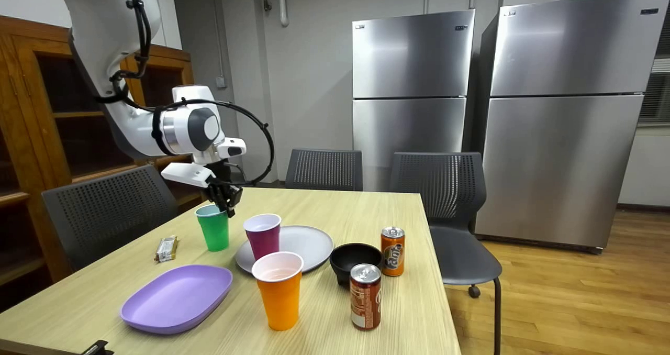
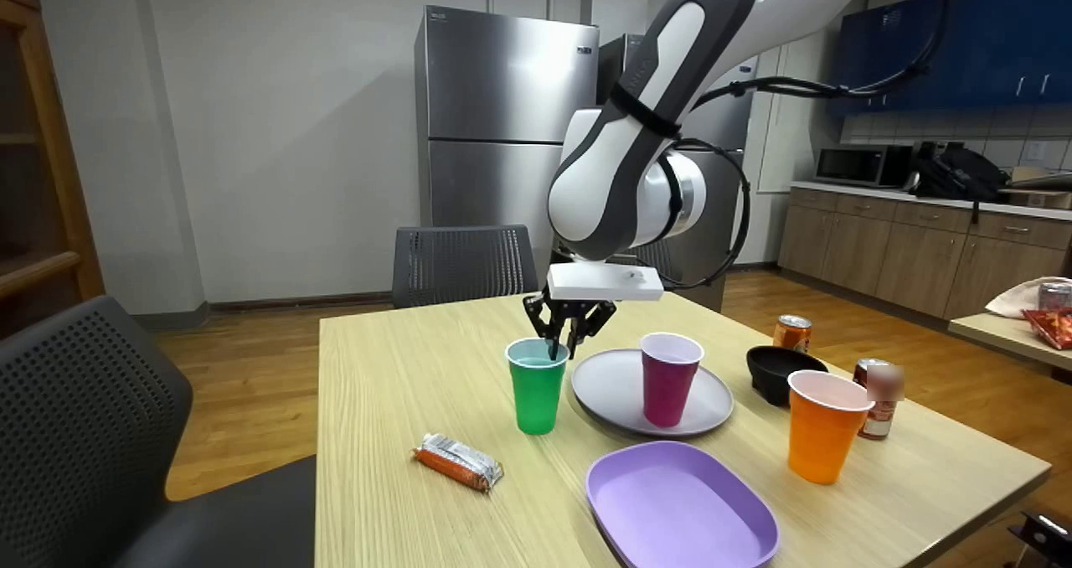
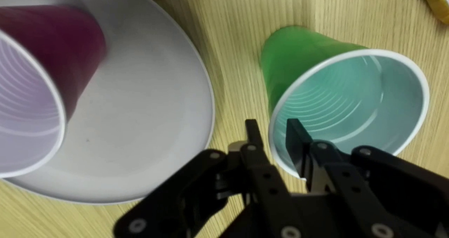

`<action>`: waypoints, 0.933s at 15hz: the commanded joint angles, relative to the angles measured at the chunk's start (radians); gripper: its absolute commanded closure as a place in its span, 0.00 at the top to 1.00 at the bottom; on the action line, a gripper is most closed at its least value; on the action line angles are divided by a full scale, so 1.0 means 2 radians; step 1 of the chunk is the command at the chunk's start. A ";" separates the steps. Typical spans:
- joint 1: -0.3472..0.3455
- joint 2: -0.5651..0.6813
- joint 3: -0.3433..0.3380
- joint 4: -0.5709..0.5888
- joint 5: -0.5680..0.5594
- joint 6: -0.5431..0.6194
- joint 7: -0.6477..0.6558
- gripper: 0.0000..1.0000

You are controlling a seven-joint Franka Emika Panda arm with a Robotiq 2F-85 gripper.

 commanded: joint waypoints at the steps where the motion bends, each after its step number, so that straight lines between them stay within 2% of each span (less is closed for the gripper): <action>1: 0.003 0.003 -0.003 0.008 -0.002 0.007 -0.003 0.00; 8: -0.001 -0.005 0.006 0.004 0.008 0.018 -0.006 0.01; 14: -0.035 -0.027 0.026 0.005 0.049 0.014 -0.015 0.01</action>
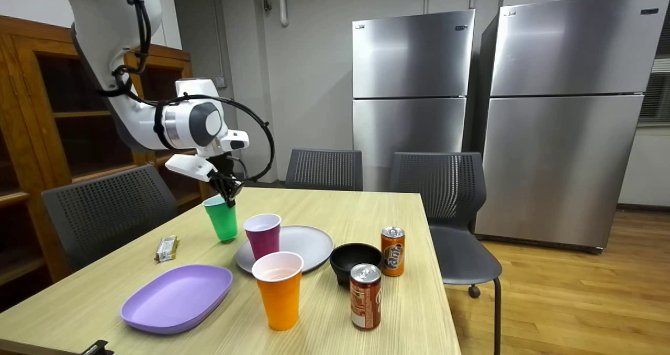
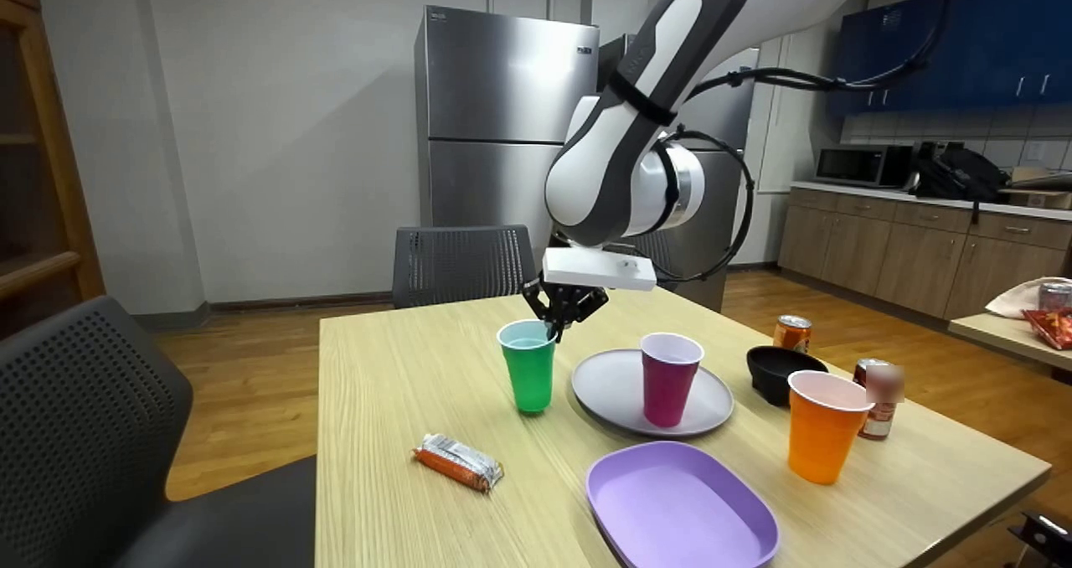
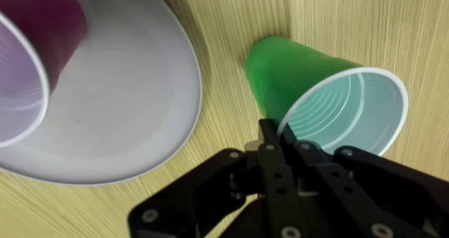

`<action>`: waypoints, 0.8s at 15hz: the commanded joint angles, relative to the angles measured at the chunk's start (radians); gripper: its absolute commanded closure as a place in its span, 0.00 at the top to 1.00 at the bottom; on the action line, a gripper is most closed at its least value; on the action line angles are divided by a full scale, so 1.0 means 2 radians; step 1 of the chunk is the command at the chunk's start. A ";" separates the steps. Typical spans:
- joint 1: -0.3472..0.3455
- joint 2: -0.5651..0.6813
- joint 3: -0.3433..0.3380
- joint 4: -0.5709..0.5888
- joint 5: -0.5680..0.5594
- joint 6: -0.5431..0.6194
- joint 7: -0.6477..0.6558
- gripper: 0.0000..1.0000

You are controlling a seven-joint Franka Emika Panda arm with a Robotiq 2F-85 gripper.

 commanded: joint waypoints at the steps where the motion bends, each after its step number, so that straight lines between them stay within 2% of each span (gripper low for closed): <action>1: -0.034 -0.025 0.024 -0.002 0.033 -0.003 -0.017 0.01; 6: -0.065 -0.034 0.030 0.001 0.054 -0.004 -0.027 0.01; 12: -0.117 -0.031 0.062 0.003 0.075 -0.004 -0.087 0.01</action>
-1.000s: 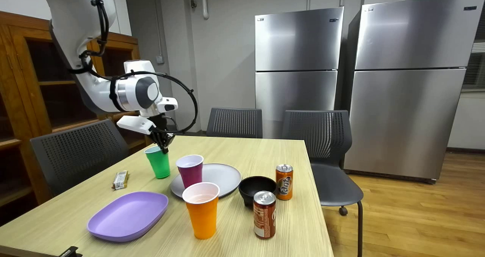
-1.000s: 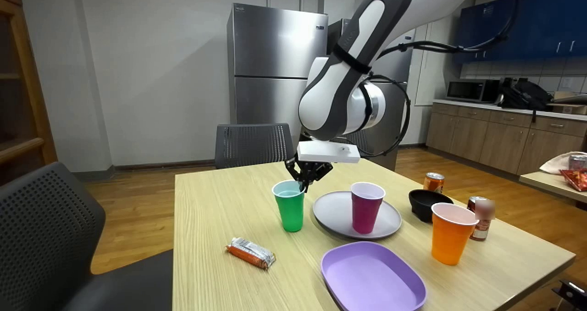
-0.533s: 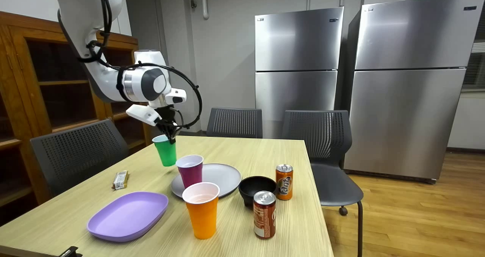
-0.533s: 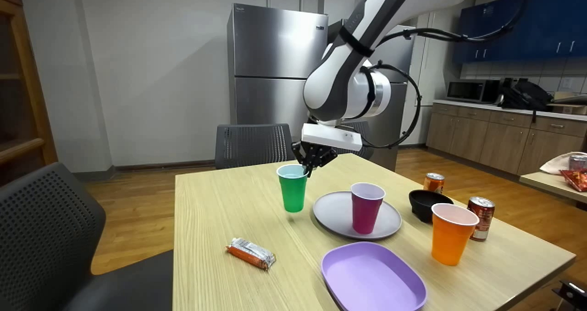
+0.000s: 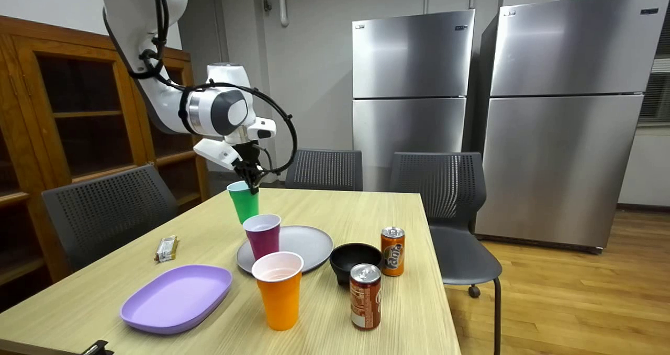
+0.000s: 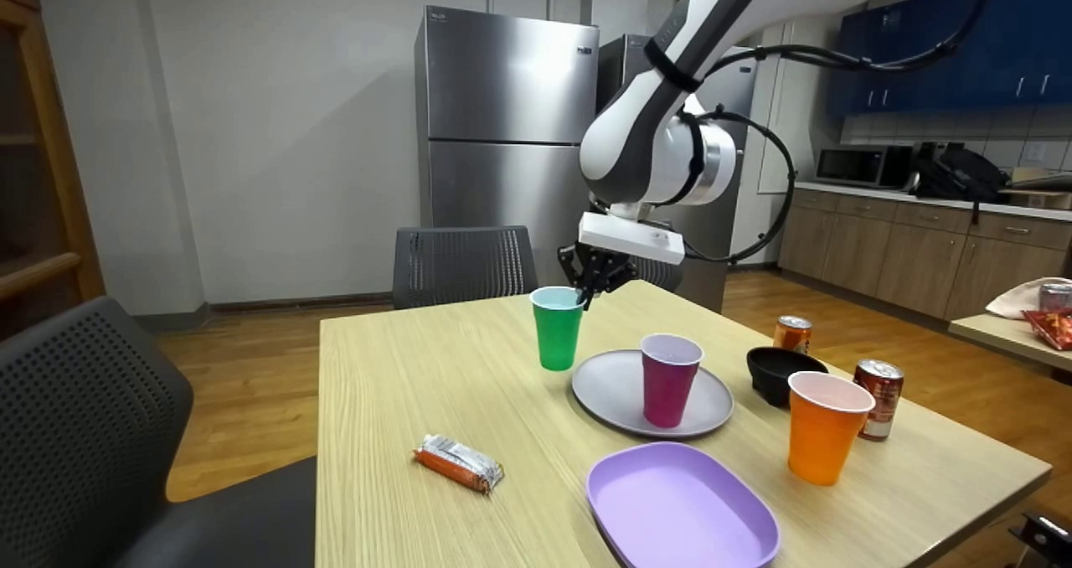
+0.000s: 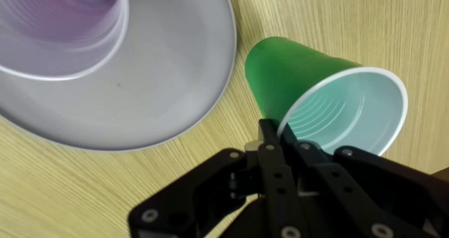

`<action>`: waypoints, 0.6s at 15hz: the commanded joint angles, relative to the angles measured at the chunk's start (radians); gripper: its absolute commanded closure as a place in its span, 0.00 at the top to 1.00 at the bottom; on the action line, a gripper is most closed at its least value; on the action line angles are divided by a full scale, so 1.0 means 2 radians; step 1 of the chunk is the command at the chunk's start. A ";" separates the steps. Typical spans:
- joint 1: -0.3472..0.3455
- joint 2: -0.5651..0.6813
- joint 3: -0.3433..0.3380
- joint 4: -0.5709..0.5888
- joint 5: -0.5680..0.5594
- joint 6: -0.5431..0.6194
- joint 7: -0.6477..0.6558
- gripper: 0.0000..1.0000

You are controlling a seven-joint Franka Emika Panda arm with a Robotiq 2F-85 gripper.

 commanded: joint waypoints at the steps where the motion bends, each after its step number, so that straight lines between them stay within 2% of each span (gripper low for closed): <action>1: -0.043 -0.006 0.036 0.002 0.026 -0.006 -0.058 0.01; 6: -0.091 -0.001 0.069 0.005 0.048 -0.015 -0.124 0.01; 9: -0.105 0.001 0.072 0.005 0.051 -0.020 -0.142 0.01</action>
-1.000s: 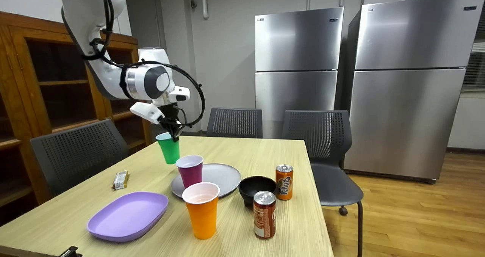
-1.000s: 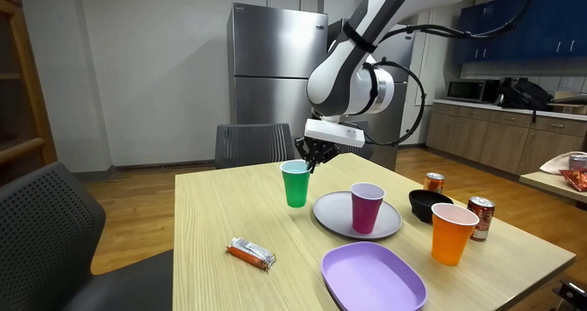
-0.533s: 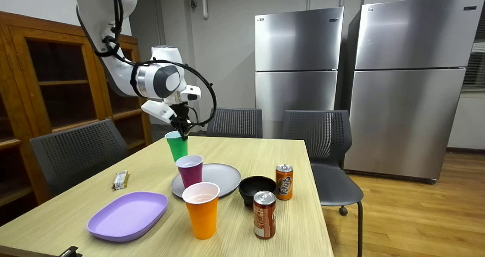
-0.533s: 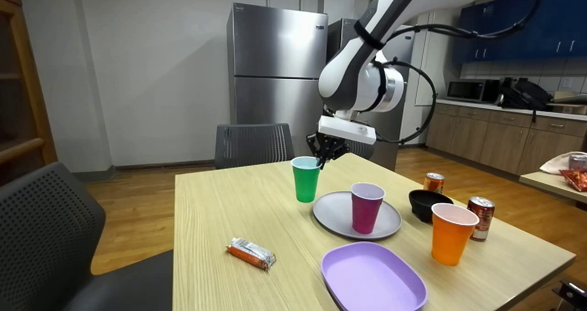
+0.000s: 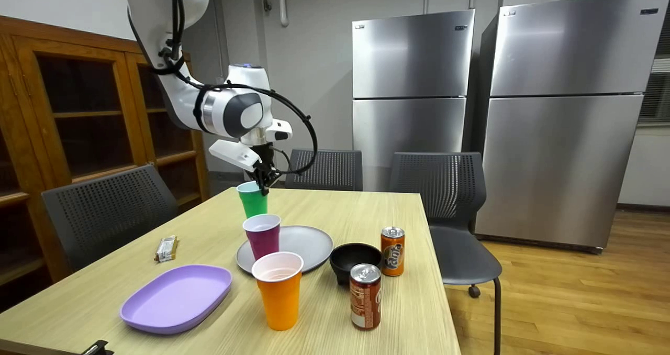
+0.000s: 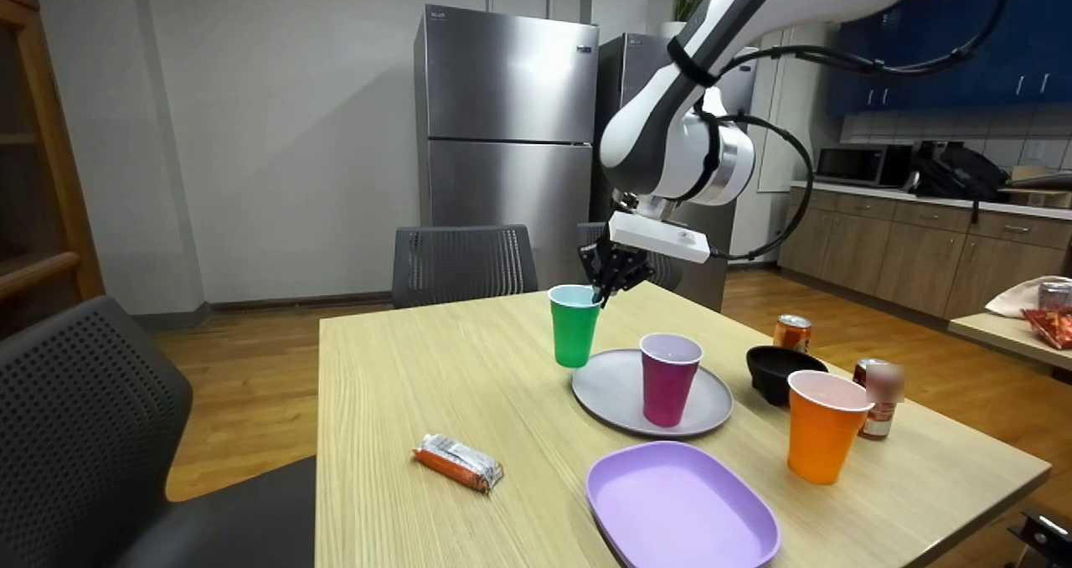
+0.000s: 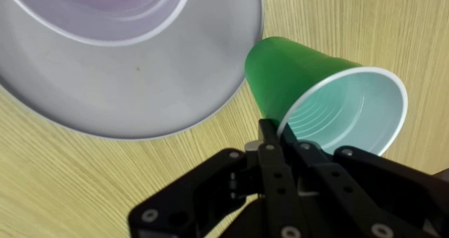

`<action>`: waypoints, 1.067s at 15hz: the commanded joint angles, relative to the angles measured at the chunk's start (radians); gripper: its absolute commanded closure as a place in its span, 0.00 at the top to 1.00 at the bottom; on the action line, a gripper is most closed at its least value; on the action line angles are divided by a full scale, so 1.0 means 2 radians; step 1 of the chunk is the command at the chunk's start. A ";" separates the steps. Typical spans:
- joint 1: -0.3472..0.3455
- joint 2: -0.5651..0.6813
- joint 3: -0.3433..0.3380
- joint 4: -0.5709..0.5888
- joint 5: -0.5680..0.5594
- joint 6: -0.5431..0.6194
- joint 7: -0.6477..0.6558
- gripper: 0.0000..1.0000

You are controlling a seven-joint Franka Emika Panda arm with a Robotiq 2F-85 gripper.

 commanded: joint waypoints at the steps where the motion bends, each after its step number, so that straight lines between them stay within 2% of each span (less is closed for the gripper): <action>1: -0.025 -0.001 0.016 0.005 0.015 -0.016 -0.039 0.01; 16: -0.043 0.020 0.006 0.006 0.009 -0.018 -0.052 0.01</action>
